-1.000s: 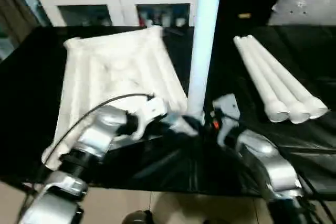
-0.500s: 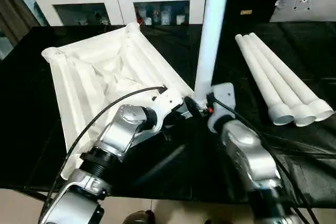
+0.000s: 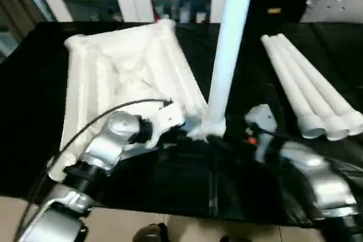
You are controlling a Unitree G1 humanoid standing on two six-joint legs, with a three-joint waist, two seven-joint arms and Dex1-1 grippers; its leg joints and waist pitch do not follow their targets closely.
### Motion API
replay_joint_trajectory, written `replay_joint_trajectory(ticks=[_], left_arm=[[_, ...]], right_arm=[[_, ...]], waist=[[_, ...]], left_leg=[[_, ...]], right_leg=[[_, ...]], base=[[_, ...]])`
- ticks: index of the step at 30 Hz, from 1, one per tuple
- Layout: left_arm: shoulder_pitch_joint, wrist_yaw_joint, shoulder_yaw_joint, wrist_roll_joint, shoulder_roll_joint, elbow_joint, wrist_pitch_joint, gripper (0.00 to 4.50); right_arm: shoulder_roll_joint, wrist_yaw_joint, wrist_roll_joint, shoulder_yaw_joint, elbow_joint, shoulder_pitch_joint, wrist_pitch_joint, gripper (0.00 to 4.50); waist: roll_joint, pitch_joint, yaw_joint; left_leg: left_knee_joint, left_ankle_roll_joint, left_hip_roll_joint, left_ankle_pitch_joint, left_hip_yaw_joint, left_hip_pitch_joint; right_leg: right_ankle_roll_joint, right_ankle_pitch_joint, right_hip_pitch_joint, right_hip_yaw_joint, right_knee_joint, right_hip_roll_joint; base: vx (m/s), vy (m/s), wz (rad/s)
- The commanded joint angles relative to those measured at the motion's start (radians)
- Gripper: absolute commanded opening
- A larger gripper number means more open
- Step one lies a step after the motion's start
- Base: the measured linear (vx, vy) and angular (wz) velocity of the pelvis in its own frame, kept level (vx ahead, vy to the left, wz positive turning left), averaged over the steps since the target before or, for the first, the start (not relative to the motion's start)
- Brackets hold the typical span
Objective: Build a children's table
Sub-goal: Rotate leg to tighten
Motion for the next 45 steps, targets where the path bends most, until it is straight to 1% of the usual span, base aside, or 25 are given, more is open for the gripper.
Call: replay_joint_trajectory(ticks=[1,4,6,7,8,10,11,12,16,18,21,24,30,33,34,35,36,37,38,39,40,41,42,44,45], left_arm=[[-0.001,-0.062,-0.026,-0.030,0.001,-0.012,-0.034,0.00],[-0.009,-0.136,-0.043,-0.045,0.023,0.003,-0.069,0.00],[-0.016,-0.175,-0.054,-0.048,0.034,0.018,-0.096,0.00],[-0.021,-0.193,-0.058,-0.047,0.040,0.028,-0.111,0.00],[-0.025,-0.207,-0.062,-0.045,0.044,0.038,-0.126,0.00],[-0.034,-0.239,-0.069,-0.042,0.050,0.053,-0.143,0.00],[-0.039,-0.242,-0.072,-0.038,0.051,0.060,-0.149,0.00],[-0.040,-0.243,-0.073,-0.035,0.053,0.062,-0.153,0.00],[-0.050,-0.248,-0.077,-0.028,0.055,0.077,-0.170,0.00],[-0.055,-0.251,-0.078,-0.026,0.054,0.086,-0.180,0.00],[-0.059,-0.259,-0.079,-0.027,0.053,0.098,-0.193,0.00],[-0.060,-0.262,-0.079,-0.028,0.052,0.102,-0.197,0.00],[-0.052,-0.243,-0.069,-0.039,0.048,0.107,-0.185,0.00],[-0.038,-0.160,-0.039,-0.044,0.020,0.084,-0.121,0.00],[-0.036,-0.122,-0.030,-0.040,0.007,0.076,-0.092,0.00],[-0.036,-0.113,-0.028,-0.039,0.004,0.075,-0.085,0.00],[-0.032,-0.059,-0.017,-0.036,-0.021,0.059,-0.034,0.00],[-0.030,-0.027,-0.009,-0.038,-0.039,0.050,-0.001,0.00],[-0.029,-0.017,-0.006,-0.038,-0.045,0.047,0.009,0.00],[-0.026,0.015,-0.001,-0.038,-0.065,0.032,0.044,0.00],[-0.025,0.034,0.002,-0.038,-0.077,0.024,0.065,0.00],[-0.027,0.083,0.009,-0.030,-0.103,0.018,0.099,0.00],[-0.030,0.122,0.015,-0.022,-0.122,0.016,0.122,0.00],[-0.042,0.216,0.034,-0.005,-0.168,0.018,0.175,0.00],[-0.056,0.300,0.052,0.010,-0.205,0.027,0.210,0.00]], right_arm=[[-0.015,0.071,0.011,0.026,0.014,-0.019,-0.019,4.40],[-0.058,0.162,0.004,0.061,0.064,-0.063,-0.044,4.40],[-0.067,0.210,0.007,0.077,0.096,-0.092,-0.056,4.40],[-0.071,0.236,0.012,0.085,0.115,-0.107,-0.063,4.24],[-0.072,0.251,0.012,0.090,0.134,-0.121,-0.072,4.13],[-0.066,0.287,0.011,0.099,0.166,-0.145,-0.085,4.13],[-0.064,0.300,0.011,0.104,0.176,-0.154,-0.086,4.01],[-0.063,0.308,0.010,0.107,0.181,-0.158,-0.085,3.79],[-0.061,0.339,0.020,0.125,0.199,-0.171,-0.089,3.58],[-0.061,0.362,0.024,0.138,0.205,-0.176,-0.091,3.27],[-0.053,0.386,0.023,0.145,0.227,-0.184,-0.099,3.17],[-0.049,0.393,0.024,0.146,0.233,-0.186,-0.102,2.86],[-0.033,0.393,0.055,0.152,0.173,-0.142,-0.054,2.74],[0.013,0.310,0.082,0.144,0.094,-0.087,0.024,2.74],[0.036,0.256,0.072,0.144,0.075,-0.074,0.044,2.74],[0.041,0.243,0.068,0.145,0.070,-0.071,0.049,2.74],[0.092,0.138,0.029,0.152,0.051,-0.057,0.072,2.73],[0.127,0.069,0.005,0.156,0.043,-0.050,0.093,2.73],[0.137,0.048,-0.003,0.158,0.041,-0.048,0.100,2.73],[0.186,-0.032,-0.021,0.153,0.043,-0.048,0.120,2.73],[0.234,-0.104,-0.029,0.142,0.049,-0.053,0.149,2.72],[0.285,-0.184,-0.037,0.128,0.061,-0.062,0.184,2.72],[0.316,-0.236,-0.052,0.123,0.073,-0.070,0.200,2.72],[0.367,-0.334,-0.095,0.118,0.104,-0.090,0.214,2.72],[0.399,-0.401,-0.123,0.113,0.132,-0.108,0.220,2.72]], waist=[[-0.023,-0.065,0.001],[-0.024,-0.061,0.010],[-0.024,-0.058,0.014],[-0.030,-0.057,0.014],[-0.028,-0.056,0.016],[-0.029,-0.057,0.020],[-0.029,-0.058,0.021],[-0.033,-0.058,0.023],[-0.032,-0.060,0.028],[-0.033,-0.059,0.030],[-0.032,-0.057,0.031],[-0.032,-0.058,0.031],[-0.032,-0.056,0.032],[-0.033,-0.053,0.034],[-0.036,-0.051,0.033],[-0.035,-0.048,0.030],[-0.036,-0.045,0.025],[-0.035,-0.041,0.023],[-0.034,-0.035,0.020],[-0.035,-0.032,0.011],[-0.035,-0.026,0.001],[-0.039,-0.026,-0.005],[-0.037,-0.021,-0.016],[-0.042,-0.022,-0.025],[-0.041,-0.023,-0.025]], left_leg=[[-0.048,0.132,0.066,-0.139,-0.021,0.024],[-0.048,0.117,0.065,-0.172,-0.020,0.026],[-0.050,0.105,0.066,-0.192,-0.019,0.028],[-0.048,0.107,0.065,-0.192,-0.018,0.028],[-0.050,0.103,0.065,-0.192,-0.019,0.027],[-0.048,0.101,0.066,-0.187,-0.019,0.028],[-0.048,0.102,0.067,-0.180,-0.019,0.027],[-0.048,0.105,0.068,-0.171,-0.019,0.027],[-0.044,0.119,0.067,-0.144,-0.020,0.027],[-0.044,0.121,0.067,-0.152,-0.020,0.027],[-0.045,0.113,0.068,-0.165,-0.020,0.027],[-0.046,0.113,0.068,-0.163,-0.021,0.027],[-0.047,0.115,0.069,-0.164,-0.021,0.027],[-0.051,0.111,0.072,-0.175,-0.022,0.028],[-0.055,0.100,0.072,-0.187,-0.022,0.029],[-0.058,0.093,0.071,-0.199,-0.023,0.028],[-0.062,0.072,0.069,-0.234,-0.022,0.030],[-0.064,0.059,0.068,-0.250,-0.022,0.031],[-0.070,0.031,0.067,-0.293,-0.025,0.034],[-0.076,0.003,0.065,-0.336,-0.030,0.033],[-0.084,-0.023,0.063,-0.380,-0.033,0.035],[-0.086,-0.032,0.061,-0.400,-0.036,0.038],[-0.091,-0.052,0.060,-0.433,-0.040,0.039],[-0.091,-0.060,0.058,-0.448,-0.045,0.044],[-0.090,-0.059,0.058,-0.447,-0.043,0.046]], right_leg=[[-0.253,0.031,0.041,0.045,-0.054,-0.079],[-0.259,-0.041,0.037,0.046,-0.057,-0.081],[-0.253,-0.080,0.035,0.049,-0.060,-0.083],[-0.251,-0.086,0.035,0.050,-0.061,-0.083],[-0.252,-0.105,0.035,0.049,-0.061,-0.084],[-0.255,-0.100,0.034,0.049,-0.059,-0.083],[-0.255,-0.092,0.035,0.049,-0.057,-0.083],[-0.256,-0.077,0.034,0.049,-0.055,-0.083],[-0.269,-0.028,0.034,0.047,-0.048,-0.081],[-0.273,-0.032,0.034,0.047,-0.049,-0.082],[-0.273,-0.049,0.035,0.047,-0.050,-0.083],[-0.273,-0.046,0.035,0.047,-0.049,-0.083],[-0.275,-0.043,0.035,0.048,-0.050,-0.083],[-0.271,-0.061,0.034,0.049,-0.051,-0.084],[-0.263,-0.087,0.032,0.050,-0.055,-0.082],[-0.261,-0.108,0.031,0.051,-0.056,-0.083],[-0.251,-0.175,0.031,0.051,-0.063,-0.085],[-0.245,-0.209,0.028,0.052,-0.066,-0.086],[-0.225,-0.298,0.025,0.055,-0.076,-0.089],[-0.199,-0.381,0.028,0.054,-0.082,-0.093],[-0.175,-0.447,0.023,0.054,-0.088,-0.091],[-0.164,-0.479,0.023,0.054,-0.093,-0.094],[-0.147,-0.529,0.021,0.054,-0.097,-0.093],[-0.120,-0.563,0.019,0.055,-0.106,-0.096],[-0.115,-0.566,0.017,0.056,-0.107,-0.095]], base=[[0.000,0.000,0.00],[0.000,0.000,0.00],[0.000,0.000,0.00],[0.000,0.000,0.00],[0.000,0.000,0.00],[0.000,0.000,0.00],[0.000,0.000,0.00],[0.000,0.000,0.00],[0.000,0.000,0.00],[0.000,0.000,0.00],[0.000,0.000,0.00],[0.000,0.000,0.00],[0.000,0.000,0.00],[0.000,0.000,0.00],[0.000,0.000,0.00],[0.000,0.000,0.00],[0.000,0.000,0.00],[0.000,0.000,0.00],[0.000,0.000,0.00],[0.000,0.000,0.00],[0.000,0.000,0.00],[0.000,0.000,0.00],[0.000,0.000,0.00],[0.000,0.000,0.00],[0.000,0.000,0.00]])
